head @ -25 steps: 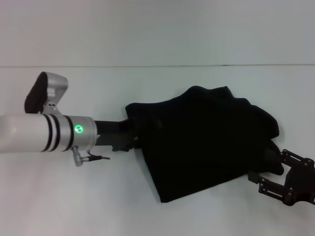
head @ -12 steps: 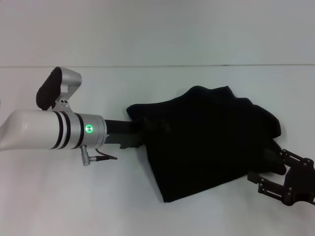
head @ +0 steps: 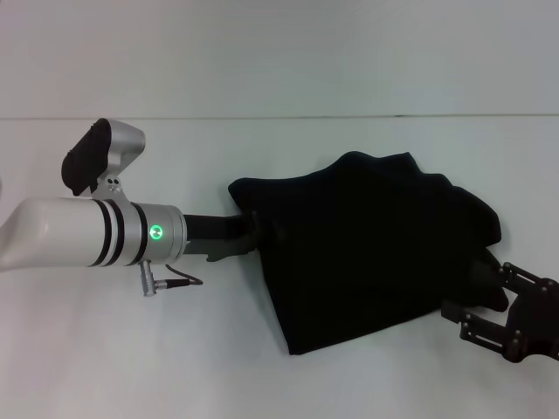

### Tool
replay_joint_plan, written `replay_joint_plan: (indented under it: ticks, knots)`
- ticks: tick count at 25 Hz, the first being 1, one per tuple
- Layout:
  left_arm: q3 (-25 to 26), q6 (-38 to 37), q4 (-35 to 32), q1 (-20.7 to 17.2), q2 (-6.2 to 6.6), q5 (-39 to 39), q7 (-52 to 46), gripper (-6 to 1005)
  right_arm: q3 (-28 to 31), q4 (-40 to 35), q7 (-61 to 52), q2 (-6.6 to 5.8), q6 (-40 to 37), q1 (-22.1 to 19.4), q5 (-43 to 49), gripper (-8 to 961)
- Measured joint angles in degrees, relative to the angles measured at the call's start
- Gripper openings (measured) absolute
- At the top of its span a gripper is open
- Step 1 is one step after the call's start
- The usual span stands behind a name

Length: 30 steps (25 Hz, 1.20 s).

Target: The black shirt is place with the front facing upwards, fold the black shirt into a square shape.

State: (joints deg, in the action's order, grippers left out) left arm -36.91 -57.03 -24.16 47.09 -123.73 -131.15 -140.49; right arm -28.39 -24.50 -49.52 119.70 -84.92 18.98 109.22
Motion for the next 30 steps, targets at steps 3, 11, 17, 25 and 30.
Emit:
replay_joint_plan:
  ticks: [3, 11, 17, 25, 30]
  knots:
    - [0.0, 0.2, 0.0, 0.0, -0.01, -0.1, 1.0, 453, 0.0, 0.0, 0.0, 0.0, -0.1, 0.0, -0.2, 797]
    - [0.1, 0.2, 0.1, -0.3, 0.1, 0.2, 1.9, 55, 0.1, -0.1, 0.0, 0.0, -0.2, 0.3, -0.3, 797]
    - [0.5, -2.8, 0.0, -1.3, 1.65, 0.3, 2.3, 73, 0.5, -0.1, 0.0, -0.01, -0.3, 0.3, -0.4, 797]
    - [2.6, -16.2, -3.3, -4.8, 5.15, -0.9, 1.4, 98, 2.3, 0.0, -0.1, 0.0, -0.3, 0.0, -0.5, 797]
    - [4.8, -14.9, -3.8, -6.0, 5.84, -2.7, 1.3, 113, 2.6, 0.0, -0.1, 0.0, -0.3, 0.3, -0.5, 797]
